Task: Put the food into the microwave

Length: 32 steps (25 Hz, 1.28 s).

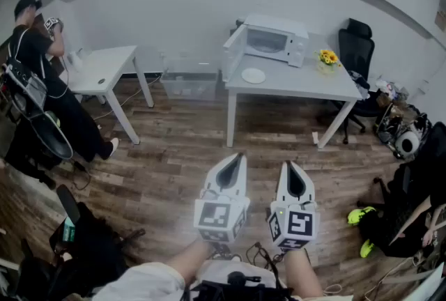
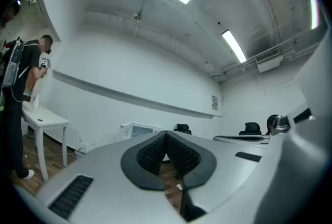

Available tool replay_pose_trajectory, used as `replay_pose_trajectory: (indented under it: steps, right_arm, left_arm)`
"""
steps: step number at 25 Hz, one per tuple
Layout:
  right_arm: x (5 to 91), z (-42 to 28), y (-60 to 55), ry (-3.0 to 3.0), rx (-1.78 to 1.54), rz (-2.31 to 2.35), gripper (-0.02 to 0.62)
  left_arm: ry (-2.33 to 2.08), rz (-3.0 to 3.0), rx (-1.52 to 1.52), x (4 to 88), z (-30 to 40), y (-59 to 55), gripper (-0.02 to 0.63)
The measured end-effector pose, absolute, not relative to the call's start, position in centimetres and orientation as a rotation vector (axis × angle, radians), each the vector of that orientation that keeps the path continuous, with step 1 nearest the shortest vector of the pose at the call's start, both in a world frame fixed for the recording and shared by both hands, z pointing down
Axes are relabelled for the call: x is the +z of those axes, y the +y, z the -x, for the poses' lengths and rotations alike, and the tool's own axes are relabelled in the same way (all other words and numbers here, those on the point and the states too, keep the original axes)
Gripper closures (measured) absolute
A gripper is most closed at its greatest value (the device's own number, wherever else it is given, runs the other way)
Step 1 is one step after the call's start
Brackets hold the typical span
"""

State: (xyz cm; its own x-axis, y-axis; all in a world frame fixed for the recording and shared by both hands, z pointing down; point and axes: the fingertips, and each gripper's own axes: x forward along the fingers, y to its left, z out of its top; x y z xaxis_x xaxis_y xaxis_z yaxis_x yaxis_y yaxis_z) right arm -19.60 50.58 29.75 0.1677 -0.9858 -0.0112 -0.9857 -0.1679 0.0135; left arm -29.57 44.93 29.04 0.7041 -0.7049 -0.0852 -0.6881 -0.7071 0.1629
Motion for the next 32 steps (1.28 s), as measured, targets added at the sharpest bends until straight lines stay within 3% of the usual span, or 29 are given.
replay_pose_trajectory:
  steps: [32]
  right_arm:
    - [30.2,18.5,46.2,-2.037,0.011,-2.497,0.578]
  left_arm:
    - [-1.087,-2.814,-0.171,30.7,28.4,39.8,0.597]
